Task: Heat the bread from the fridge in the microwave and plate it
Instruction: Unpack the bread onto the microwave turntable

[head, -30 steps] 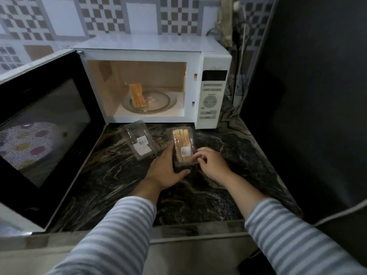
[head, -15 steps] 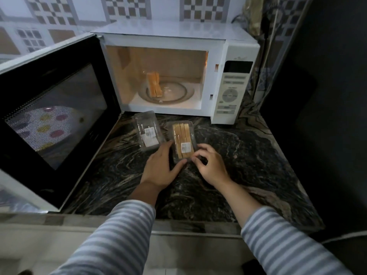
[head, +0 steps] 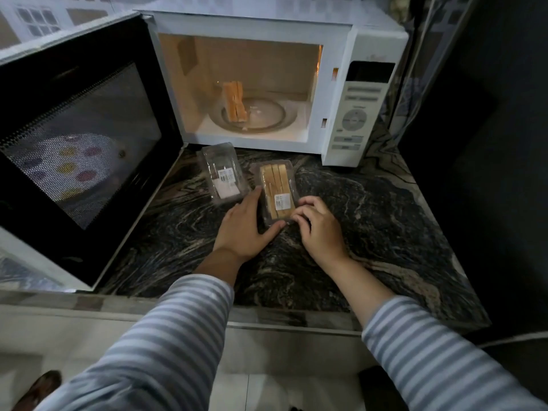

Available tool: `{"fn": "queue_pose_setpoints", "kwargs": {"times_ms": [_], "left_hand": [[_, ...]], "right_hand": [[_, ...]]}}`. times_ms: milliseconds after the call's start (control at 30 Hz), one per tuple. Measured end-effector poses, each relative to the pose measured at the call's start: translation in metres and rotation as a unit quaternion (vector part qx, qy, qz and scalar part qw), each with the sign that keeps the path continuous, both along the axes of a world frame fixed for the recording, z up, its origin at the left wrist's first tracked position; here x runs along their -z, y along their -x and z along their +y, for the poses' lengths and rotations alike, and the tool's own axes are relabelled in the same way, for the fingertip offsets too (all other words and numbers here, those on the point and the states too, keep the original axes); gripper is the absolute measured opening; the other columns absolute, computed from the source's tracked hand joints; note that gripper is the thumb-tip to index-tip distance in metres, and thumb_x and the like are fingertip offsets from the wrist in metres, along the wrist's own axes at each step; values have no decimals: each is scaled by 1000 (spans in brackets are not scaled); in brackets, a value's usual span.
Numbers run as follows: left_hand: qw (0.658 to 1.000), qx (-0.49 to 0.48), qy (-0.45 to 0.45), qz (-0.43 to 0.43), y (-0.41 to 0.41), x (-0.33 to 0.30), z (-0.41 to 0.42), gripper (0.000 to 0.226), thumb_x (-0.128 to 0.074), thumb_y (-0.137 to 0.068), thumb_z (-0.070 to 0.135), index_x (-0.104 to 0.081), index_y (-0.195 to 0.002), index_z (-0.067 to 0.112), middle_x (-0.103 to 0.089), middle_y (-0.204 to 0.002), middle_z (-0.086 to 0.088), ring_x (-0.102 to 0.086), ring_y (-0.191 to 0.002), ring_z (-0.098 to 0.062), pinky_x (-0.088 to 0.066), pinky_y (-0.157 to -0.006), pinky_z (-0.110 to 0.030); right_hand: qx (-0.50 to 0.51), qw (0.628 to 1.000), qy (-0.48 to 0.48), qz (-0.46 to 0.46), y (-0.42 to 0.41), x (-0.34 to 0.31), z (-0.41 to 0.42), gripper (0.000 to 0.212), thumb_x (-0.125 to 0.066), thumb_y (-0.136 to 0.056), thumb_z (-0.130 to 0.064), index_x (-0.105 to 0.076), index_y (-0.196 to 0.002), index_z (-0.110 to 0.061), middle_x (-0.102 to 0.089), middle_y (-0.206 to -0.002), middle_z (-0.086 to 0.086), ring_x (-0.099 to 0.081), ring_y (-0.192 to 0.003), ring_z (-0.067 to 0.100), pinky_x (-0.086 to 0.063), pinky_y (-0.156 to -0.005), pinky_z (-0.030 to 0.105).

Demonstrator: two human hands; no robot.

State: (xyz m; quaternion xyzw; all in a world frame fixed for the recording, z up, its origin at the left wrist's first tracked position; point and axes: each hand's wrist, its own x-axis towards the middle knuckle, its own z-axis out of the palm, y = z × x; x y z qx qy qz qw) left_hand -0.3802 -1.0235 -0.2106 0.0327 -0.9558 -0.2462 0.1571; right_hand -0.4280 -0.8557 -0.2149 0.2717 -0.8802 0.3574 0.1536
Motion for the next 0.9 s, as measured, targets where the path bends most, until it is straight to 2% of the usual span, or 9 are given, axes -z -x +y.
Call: {"fn": "queue_pose_setpoints", "kwargs": {"times_ms": [400, 567, 700, 800, 900], "left_hand": [[1000, 1, -16, 12, 1, 2, -2, 89, -60, -79, 61, -27, -147, 14, -47, -142, -6, -48, -127, -24, -39, -106, -44], [999, 2, -19, 28, 0, 2, -1, 85, -63, -79, 57, -30, -145, 14, -49, -140, -6, -49, -126, -24, -40, -105, -44], [999, 1, -24, 31, -1, 2, 0, 85, -65, -79, 55, -30, -145, 14, -49, -140, -6, -49, -126, -24, -39, -106, -42], [1000, 4, -7, 28, 1, 3, -1, 89, -64, -77, 57, -26, -147, 17, -41, -147, -4, -44, -132, -22, -37, -108, -42], [1000, 9, 3, 25, 2, 6, -3, 89, -57, -76, 63, -24, -147, 21, -32, -153, 2, -38, -136, -19, -35, -109, -44]], "right_hand": [[-2, 1000, -5, 24, -1, 0, 1, 14, -57, -90, -9, -71, -88, -6, -62, -115, 7, -62, -96, 18, -34, -76, 9], [1, 1000, 3, 28, 1, 1, 1, 15, -58, -90, -11, -71, -88, -7, -62, -116, 6, -63, -97, 18, -40, -77, 17], [4, 999, 4, 42, 0, 2, 1, 13, -59, -89, -11, -72, -86, -7, -63, -112, 6, -63, -93, 17, -40, -75, 16], [17, 998, 35, 56, 0, 1, 2, 16, -55, -90, -12, -70, -86, -7, -63, -107, 8, -60, -93, 16, -43, -74, 18], [25, 996, 59, 63, 1, 1, 2, 16, -54, -92, -10, -68, -90, -4, -61, -101, 10, -60, -92, 18, -49, -74, 27]]}}
